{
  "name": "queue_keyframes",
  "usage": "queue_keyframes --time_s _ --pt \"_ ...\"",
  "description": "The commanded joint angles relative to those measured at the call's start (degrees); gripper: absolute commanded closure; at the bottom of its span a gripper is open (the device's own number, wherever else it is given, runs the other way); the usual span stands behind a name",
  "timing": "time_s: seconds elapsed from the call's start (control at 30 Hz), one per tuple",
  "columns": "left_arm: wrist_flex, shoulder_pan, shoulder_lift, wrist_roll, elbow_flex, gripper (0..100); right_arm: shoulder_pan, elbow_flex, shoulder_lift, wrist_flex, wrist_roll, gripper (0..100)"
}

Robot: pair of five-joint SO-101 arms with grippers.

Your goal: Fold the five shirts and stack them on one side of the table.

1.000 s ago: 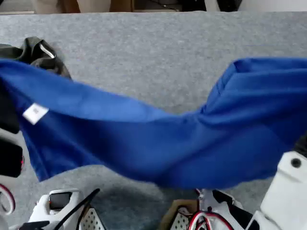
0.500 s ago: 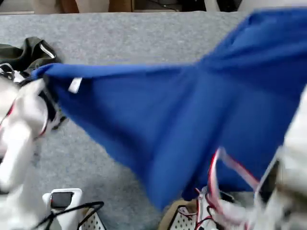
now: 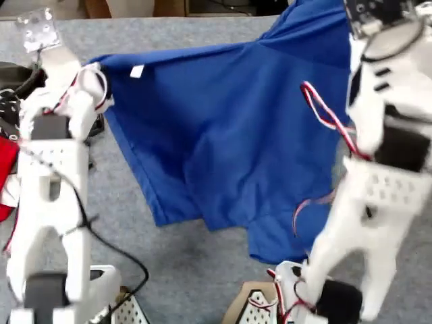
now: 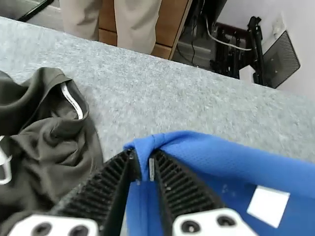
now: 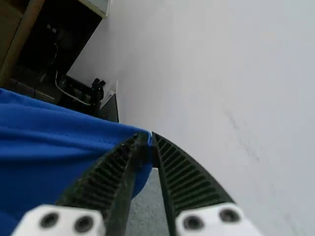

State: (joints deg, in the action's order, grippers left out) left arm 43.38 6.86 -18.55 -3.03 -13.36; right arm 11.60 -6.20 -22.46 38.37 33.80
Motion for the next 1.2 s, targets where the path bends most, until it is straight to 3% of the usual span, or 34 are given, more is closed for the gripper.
queue_keyframes --time_s 0.0,0.1,0.4,0.63,0.8,1.17 --pt "-2.2 -0.3 8.2 -1.0 11.8 98 -0.5 1.2 4.8 -7.6 0.3 99.3" --pt "2.1 -1.5 14.8 -3.0 23.3 98 -0.6 -1.3 11.5 -11.2 0.1 99.4" --pt "16.2 -6.1 33.3 1.2 54.8 98 -1.4 -23.6 33.4 -11.1 -10.0 99.4" --pt "29.0 -7.2 46.9 4.9 70.0 98 -2.3 -41.7 44.9 7.5 -12.7 99.4" --pt "36.7 -6.9 52.9 5.0 75.9 98 -2.4 -49.4 47.8 27.1 -9.8 99.3" --pt "55.6 -10.5 55.2 13.4 78.2 98 -2.2 -54.2 47.9 54.9 -4.1 99.4"
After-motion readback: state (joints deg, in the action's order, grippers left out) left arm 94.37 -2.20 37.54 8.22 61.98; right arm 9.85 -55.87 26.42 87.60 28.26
